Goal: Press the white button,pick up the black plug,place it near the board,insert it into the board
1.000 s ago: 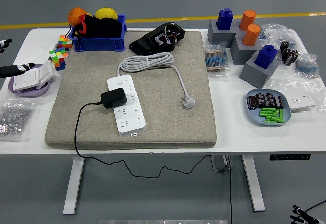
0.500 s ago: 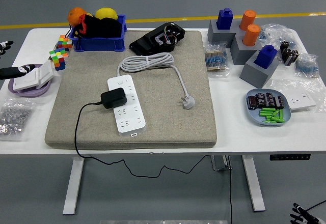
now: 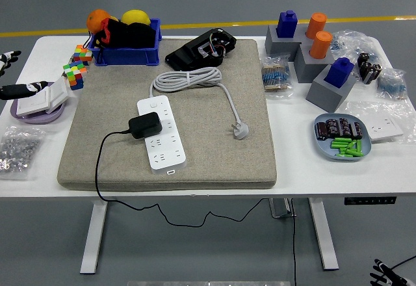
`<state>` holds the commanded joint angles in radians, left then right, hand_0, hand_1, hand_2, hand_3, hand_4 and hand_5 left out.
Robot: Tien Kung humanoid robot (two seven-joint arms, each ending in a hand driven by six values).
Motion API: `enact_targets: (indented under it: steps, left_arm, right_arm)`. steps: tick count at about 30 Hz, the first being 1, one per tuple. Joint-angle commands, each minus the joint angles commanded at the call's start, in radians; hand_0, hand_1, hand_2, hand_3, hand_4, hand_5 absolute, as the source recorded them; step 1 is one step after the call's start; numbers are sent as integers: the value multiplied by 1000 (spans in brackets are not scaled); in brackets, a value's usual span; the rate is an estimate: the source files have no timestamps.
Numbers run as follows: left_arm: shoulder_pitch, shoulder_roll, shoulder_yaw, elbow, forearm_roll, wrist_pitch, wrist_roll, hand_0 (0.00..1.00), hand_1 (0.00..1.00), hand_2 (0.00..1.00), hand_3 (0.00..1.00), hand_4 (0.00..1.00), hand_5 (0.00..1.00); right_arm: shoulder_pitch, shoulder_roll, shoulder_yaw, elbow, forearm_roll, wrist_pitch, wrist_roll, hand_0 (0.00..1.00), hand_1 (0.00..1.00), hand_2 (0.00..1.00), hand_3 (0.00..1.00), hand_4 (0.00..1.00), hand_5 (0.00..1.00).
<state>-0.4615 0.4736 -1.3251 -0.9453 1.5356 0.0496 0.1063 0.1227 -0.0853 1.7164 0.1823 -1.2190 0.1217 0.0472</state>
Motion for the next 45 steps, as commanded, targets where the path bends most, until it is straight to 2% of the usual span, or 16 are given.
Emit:
enact_targets:
  steps: [30,45]
  left_arm:
    - [-14,2,44,-74,-8,-3,11,952,982,968,951,833,189]
    - [-6,2,37,-108,-4,-2,14,951,982,969,939,828,185]
  right_arm:
    - [4,-15,-32,0,22,4,-2,788,682,656,631,726,494]
    - [0,-13,-33,4,24,4,-1,788,681,655,631,724,492]
